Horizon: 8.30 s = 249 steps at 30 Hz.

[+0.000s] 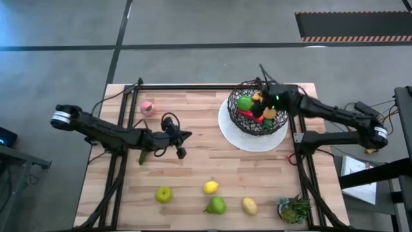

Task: Build produce basket
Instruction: Put the green chili pepper into the black wire basket, then put the bottom yellow lemon into the black wire basket

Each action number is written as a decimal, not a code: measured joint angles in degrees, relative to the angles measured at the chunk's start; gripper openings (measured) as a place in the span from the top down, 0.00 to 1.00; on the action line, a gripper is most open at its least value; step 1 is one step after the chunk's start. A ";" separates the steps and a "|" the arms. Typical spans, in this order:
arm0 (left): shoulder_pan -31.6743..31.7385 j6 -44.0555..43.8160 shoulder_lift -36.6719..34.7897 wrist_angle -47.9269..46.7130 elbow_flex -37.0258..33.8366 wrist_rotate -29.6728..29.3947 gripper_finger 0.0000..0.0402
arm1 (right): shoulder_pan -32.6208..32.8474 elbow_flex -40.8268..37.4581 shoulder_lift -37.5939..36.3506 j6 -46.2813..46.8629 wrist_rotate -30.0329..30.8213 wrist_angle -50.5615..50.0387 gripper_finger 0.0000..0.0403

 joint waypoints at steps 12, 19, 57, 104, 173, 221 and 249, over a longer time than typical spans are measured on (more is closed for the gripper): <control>-3.57 -32.73 -3.82 -65.11 17.20 4.58 0.99 | 32.65 -9.45 4.27 -1.97 4.60 33.33 0.57; -4.35 -50.89 -4.10 -84.03 14.91 18.70 0.99 | 44.76 -9.77 12.35 -2.54 15.68 33.78 0.60; -0.22 -62.91 6.58 -64.42 2.20 17.38 0.44 | 60.18 -10.14 20.55 2.97 28.87 35.09 0.81; 12.71 16.71 33.51 0.70 54.25 38.54 0.76 | 95.25 -10.18 4.74 17.43 61.86 13.99 0.89; 21.05 25.03 49.24 -18.66 67.43 34.99 0.51 | 91.61 -12.20 2.70 21.01 70.78 13.45 0.89; -8.87 0.27 23.41 23.95 -0.34 2.43 0.51 | 74.23 39.44 50.61 65.19 -0.74 -29.78 0.20; -11.41 0.46 23.42 24.08 -0.91 5.96 0.51 | 68.94 38.20 61.64 64.68 -18.10 -27.06 0.44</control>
